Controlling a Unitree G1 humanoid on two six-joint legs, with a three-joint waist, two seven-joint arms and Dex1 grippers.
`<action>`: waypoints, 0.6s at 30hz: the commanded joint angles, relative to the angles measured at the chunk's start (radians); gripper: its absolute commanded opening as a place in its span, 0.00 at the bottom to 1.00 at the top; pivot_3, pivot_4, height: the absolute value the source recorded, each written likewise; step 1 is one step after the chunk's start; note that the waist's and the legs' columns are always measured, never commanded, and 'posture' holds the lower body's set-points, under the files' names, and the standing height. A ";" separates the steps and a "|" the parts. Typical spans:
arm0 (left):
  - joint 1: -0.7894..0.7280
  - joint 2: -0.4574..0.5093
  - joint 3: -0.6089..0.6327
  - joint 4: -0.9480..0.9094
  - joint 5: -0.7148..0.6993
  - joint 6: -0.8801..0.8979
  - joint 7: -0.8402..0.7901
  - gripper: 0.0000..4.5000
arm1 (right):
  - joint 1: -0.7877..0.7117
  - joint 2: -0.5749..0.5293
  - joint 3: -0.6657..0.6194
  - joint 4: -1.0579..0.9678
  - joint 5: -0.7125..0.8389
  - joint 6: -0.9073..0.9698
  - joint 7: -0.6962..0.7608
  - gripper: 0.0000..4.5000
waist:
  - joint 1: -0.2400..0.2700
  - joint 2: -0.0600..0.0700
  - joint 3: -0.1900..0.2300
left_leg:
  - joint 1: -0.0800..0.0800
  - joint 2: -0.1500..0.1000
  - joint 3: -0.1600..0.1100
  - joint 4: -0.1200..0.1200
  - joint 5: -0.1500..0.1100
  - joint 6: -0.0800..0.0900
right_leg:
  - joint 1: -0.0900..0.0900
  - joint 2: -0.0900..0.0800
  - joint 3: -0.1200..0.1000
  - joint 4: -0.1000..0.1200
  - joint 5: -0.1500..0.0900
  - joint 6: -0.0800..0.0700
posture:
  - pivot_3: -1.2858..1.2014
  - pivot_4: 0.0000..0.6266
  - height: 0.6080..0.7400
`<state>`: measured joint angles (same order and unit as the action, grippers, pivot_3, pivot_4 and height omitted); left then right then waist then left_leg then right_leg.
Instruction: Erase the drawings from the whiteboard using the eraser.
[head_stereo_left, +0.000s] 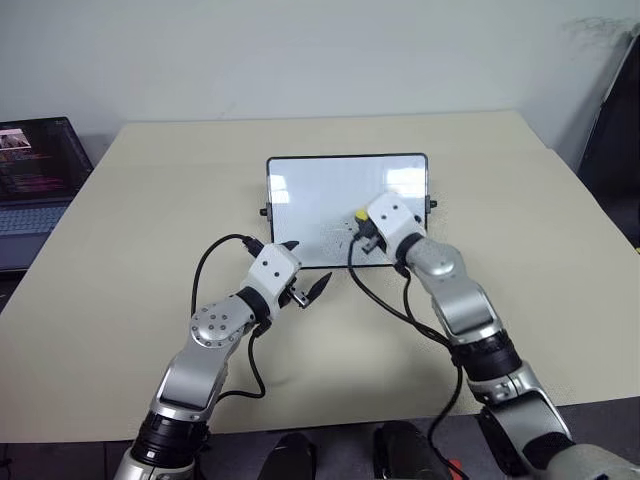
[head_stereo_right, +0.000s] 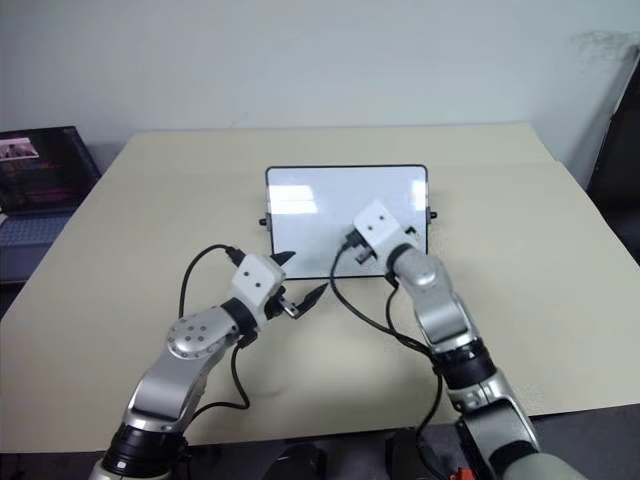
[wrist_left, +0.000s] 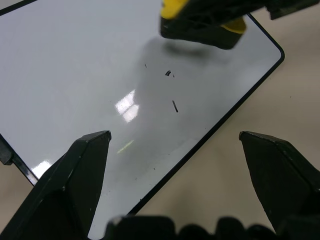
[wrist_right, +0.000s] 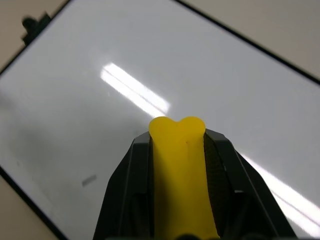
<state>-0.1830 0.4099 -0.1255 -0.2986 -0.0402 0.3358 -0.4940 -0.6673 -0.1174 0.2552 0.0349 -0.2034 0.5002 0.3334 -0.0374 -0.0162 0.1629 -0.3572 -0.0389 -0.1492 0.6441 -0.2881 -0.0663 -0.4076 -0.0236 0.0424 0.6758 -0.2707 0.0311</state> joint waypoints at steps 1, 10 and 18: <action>-0.015 0.006 0.007 -0.015 0.002 -0.018 -0.004 1.00 | -0.051 0.022 0.001 0.090 0.000 -0.056 -0.027 0.24 | 0.003 0.000 0.000 | 0.000 0.000 0.000 0.000 0.000 0.000 | 0.000 0.000 0.000 -0.001 0.000 0.000 | 0.52 0.24 1.00; -0.001 0.013 0.018 -0.044 0.003 0.005 0.006 1.00 | -0.172 0.047 0.004 0.378 -0.024 -0.203 -0.076 0.24 | 0.003 0.000 0.000 | -0.004 0.000 0.000 0.000 0.000 0.000 | -0.004 0.000 0.000 0.000 0.000 0.000 | 0.52 0.24 1.00; 0.018 0.010 0.019 -0.054 0.005 0.005 0.014 1.00 | -0.077 0.026 0.024 0.325 -0.039 -0.186 -0.057 0.24 | 0.003 0.000 0.000 | -0.003 0.000 0.000 0.001 0.000 0.001 | -0.003 0.000 0.000 0.002 0.000 0.000 | 0.52 0.24 1.00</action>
<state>-0.1613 0.4168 -0.1190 -0.3106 -0.0391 0.3463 -0.4893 -0.7715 -0.0773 0.2691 0.3686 -0.2265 0.2892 0.2751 -0.0343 -0.0161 0.1628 -0.3598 -0.0395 -0.1491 0.6453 -0.2883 -0.0656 -0.4102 -0.0238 0.0425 0.6780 -0.2705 0.0309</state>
